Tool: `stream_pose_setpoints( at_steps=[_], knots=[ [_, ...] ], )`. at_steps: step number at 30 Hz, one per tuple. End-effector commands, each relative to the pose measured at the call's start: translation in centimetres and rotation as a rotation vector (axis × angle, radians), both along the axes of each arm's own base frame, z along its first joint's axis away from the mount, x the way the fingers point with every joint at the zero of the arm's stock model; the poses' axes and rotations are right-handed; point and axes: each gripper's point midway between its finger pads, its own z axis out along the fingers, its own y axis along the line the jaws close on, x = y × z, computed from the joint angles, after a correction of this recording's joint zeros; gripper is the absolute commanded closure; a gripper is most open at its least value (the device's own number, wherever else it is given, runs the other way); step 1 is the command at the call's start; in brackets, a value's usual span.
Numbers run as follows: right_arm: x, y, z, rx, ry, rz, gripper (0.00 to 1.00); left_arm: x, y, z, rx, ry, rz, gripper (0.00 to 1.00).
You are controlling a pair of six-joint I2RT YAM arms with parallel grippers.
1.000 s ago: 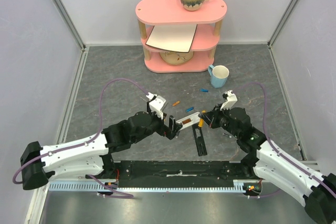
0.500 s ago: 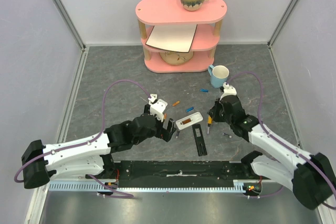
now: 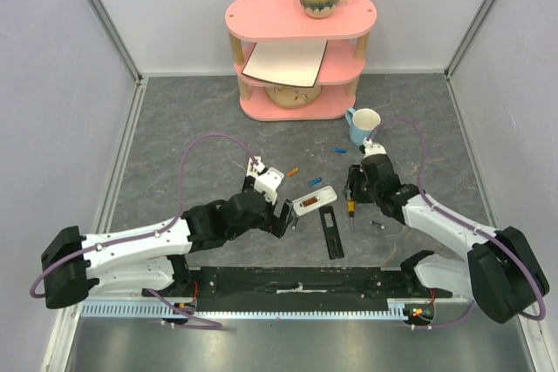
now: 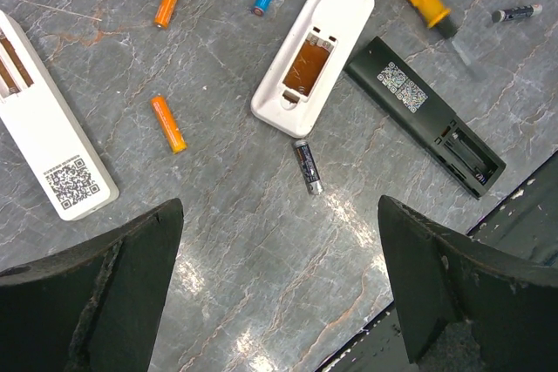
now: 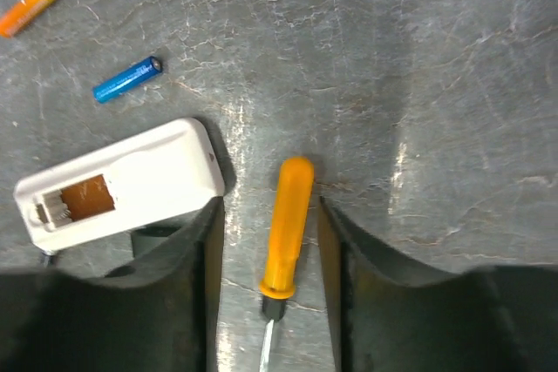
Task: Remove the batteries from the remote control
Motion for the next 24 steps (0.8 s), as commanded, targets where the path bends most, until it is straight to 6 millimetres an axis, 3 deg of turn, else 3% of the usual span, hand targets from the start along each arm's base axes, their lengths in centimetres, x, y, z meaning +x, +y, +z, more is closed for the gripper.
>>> stream_pose_setpoints(
  at_steps=[1, 4, 8, 17, 24],
  knots=[
    [1.0, -0.6, 1.8, -0.02, -0.083, -0.009, 0.35, 0.3, -0.7, 0.9, -0.035, -0.01, 0.003, 0.02],
    [1.2, -0.8, 3.0, -0.006, -0.126, -0.024, 0.18, 0.3, -0.7, 0.8, -0.042, -0.01, 0.005, 0.01],
    [1.2, -0.9, 4.3, 0.012, -0.175, -0.023, 0.02, 0.3, -1.2, 1.0, -0.068, -0.005, 0.001, 0.01],
    [0.9, -1.2, 7.4, 0.058, -0.292, -0.023, 0.02, 0.8, -1.7, 0.0, -0.121, 0.068, -0.057, 0.01],
    [0.6, -1.5, 7.8, 0.063, -0.31, -0.03, 0.02, 4.0, 0.6, -2.6, -0.149, 0.213, 0.007, 0.01]
  ],
)
